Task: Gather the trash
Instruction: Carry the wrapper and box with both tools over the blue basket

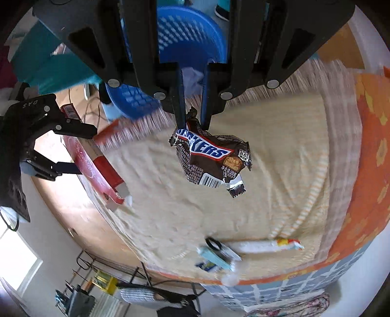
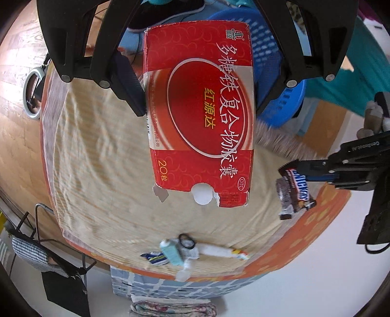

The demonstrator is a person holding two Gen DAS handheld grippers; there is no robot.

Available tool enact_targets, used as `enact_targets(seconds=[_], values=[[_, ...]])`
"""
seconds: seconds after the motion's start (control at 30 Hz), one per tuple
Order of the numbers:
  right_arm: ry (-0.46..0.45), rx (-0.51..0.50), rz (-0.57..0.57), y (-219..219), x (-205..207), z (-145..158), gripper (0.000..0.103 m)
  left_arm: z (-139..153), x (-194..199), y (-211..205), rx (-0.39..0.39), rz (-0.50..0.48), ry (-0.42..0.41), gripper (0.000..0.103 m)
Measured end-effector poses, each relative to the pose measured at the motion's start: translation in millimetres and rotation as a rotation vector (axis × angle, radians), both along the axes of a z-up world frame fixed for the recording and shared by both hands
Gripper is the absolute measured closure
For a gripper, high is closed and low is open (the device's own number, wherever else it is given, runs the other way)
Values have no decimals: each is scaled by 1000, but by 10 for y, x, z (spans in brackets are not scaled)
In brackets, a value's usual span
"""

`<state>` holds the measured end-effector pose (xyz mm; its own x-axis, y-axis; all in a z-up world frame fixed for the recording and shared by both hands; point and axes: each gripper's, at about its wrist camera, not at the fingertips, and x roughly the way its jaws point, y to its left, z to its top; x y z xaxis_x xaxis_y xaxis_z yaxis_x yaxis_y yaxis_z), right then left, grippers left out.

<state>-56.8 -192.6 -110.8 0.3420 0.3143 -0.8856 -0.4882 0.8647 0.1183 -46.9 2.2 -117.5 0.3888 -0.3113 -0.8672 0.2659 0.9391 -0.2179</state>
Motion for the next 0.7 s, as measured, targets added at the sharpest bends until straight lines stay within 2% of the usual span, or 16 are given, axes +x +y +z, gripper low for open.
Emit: enact_targets(seconds=[0.3, 0.7], values=[[63, -6, 38, 116, -583, -290, 18, -291, -572, -198, 28, -69, 48, 93], [139, -58, 57, 193, -905, -744, 18, -879, -1003, -387, 87, -135, 164, 93]])
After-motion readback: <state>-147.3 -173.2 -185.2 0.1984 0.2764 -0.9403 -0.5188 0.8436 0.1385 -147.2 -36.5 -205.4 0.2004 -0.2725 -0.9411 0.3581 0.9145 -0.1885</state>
